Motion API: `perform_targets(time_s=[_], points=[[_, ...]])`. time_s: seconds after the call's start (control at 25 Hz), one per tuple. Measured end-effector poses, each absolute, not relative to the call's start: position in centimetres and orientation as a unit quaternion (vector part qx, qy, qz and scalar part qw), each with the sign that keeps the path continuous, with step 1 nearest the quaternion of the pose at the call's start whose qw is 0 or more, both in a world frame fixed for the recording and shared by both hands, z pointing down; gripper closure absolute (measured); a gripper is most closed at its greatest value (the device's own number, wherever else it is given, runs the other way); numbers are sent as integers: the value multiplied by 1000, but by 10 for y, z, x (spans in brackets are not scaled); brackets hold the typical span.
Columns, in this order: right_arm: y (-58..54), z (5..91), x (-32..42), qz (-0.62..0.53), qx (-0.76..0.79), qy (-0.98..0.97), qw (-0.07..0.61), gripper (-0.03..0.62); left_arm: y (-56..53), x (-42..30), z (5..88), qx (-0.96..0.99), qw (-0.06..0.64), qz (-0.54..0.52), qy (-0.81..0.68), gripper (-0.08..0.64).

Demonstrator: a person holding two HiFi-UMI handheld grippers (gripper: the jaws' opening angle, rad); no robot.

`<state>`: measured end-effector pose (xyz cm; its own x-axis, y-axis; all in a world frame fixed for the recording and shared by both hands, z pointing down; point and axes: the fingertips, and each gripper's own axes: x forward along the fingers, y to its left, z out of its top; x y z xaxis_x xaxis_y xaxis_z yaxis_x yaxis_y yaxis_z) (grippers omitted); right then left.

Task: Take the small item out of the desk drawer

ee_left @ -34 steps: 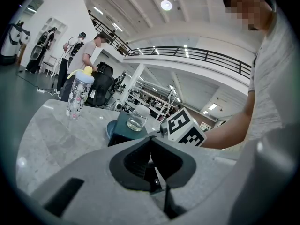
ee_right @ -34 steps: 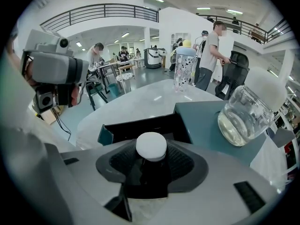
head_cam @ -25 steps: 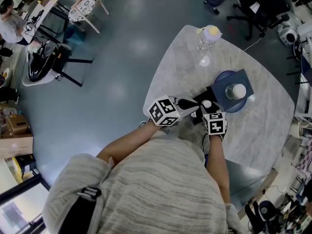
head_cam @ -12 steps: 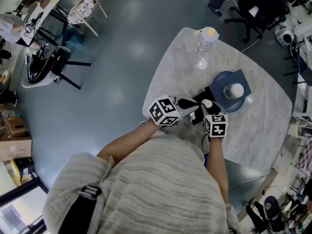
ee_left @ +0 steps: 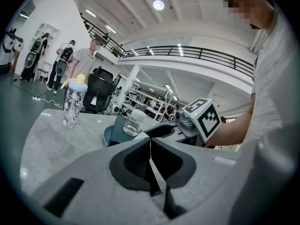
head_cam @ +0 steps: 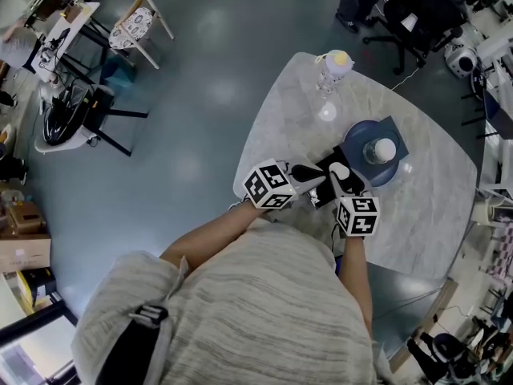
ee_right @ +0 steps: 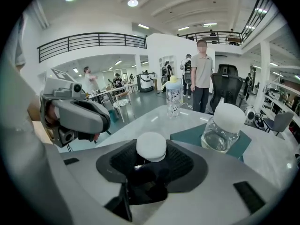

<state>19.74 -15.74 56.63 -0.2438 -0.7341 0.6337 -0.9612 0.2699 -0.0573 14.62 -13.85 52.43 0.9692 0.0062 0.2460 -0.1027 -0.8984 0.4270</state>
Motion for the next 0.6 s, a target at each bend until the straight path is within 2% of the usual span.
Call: perform_targets(time_s=[0.6], points=[[-149, 514, 184, 176, 572, -777, 195, 397, -133, 145, 507, 971, 208, 113, -15, 543]])
